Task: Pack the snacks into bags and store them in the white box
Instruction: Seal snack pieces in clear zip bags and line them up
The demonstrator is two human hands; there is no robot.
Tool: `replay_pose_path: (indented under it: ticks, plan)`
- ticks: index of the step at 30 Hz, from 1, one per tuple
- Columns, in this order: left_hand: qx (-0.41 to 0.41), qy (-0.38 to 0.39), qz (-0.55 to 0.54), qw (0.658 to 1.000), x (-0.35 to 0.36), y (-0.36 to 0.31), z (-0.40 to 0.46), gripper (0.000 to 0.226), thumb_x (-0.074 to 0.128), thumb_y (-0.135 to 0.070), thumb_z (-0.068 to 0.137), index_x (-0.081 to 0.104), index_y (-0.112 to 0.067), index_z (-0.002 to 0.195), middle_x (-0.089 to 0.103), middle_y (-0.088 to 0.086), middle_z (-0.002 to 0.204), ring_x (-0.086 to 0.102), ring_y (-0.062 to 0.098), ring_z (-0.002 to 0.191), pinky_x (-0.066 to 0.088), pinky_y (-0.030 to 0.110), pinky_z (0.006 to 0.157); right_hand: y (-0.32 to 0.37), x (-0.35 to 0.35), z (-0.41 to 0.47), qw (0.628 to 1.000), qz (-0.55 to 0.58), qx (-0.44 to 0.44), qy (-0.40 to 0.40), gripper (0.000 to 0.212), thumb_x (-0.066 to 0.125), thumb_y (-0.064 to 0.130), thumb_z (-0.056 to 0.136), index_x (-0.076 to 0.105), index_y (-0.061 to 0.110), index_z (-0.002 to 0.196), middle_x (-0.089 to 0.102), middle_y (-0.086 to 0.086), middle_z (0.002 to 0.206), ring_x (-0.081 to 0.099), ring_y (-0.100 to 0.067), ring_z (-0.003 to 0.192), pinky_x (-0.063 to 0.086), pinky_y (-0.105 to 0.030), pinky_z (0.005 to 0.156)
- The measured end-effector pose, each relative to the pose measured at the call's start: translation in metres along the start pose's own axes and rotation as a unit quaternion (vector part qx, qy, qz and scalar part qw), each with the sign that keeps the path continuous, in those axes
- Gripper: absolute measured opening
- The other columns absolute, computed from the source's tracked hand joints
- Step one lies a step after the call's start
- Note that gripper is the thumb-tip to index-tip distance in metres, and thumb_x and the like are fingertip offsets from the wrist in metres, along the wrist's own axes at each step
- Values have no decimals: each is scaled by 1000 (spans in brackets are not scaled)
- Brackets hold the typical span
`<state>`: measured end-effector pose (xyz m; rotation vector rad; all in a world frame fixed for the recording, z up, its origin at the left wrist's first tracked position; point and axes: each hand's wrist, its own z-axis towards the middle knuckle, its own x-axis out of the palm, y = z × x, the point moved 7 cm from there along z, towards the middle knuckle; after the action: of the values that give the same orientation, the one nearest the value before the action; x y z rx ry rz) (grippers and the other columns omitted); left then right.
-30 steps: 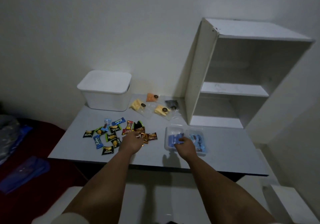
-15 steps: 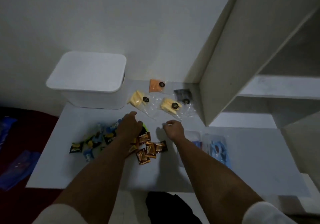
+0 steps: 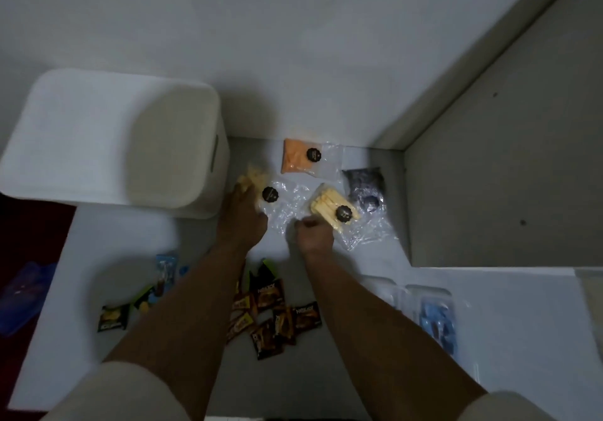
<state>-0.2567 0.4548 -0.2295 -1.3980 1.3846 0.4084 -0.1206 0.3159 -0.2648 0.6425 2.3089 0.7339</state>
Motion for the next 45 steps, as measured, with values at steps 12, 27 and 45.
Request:
replay_pose_path:
  ticks: [12, 27, 45]
  plan:
    - [-36, 99, -42, 994, 14, 6, -36, 69, 49, -32, 78, 42, -13, 144, 47, 18, 144, 51, 40, 124, 49, 46, 97, -12, -30, -8, 998, -45, 27, 21, 27, 76, 19, 85, 78, 12, 111, 76, -8, 116, 70, -26, 110, 52, -28, 96]
    - [-38, 148, -89, 984, 14, 23, -83, 76, 54, -35, 97, 17, -14, 161, 18, 11, 167, 30, 32, 149, 32, 43, 119, -24, -40, -44, 995, -26, -93, -37, 8, 72, 17, 87, 75, 12, 82, 71, -2, 86, 67, -22, 92, 43, -23, 80]
    - [-68, 132, -473, 869, -94, -19, -175, 57, 69, -58, 86, 71, -2, 101, 77, 12, 99, 76, 23, 91, 61, 47, 87, 34, -54, -213, 916, -35, -397, -34, 20, 67, 19, 88, 59, 27, 72, 68, 11, 75, 68, -8, 74, 54, -33, 72]
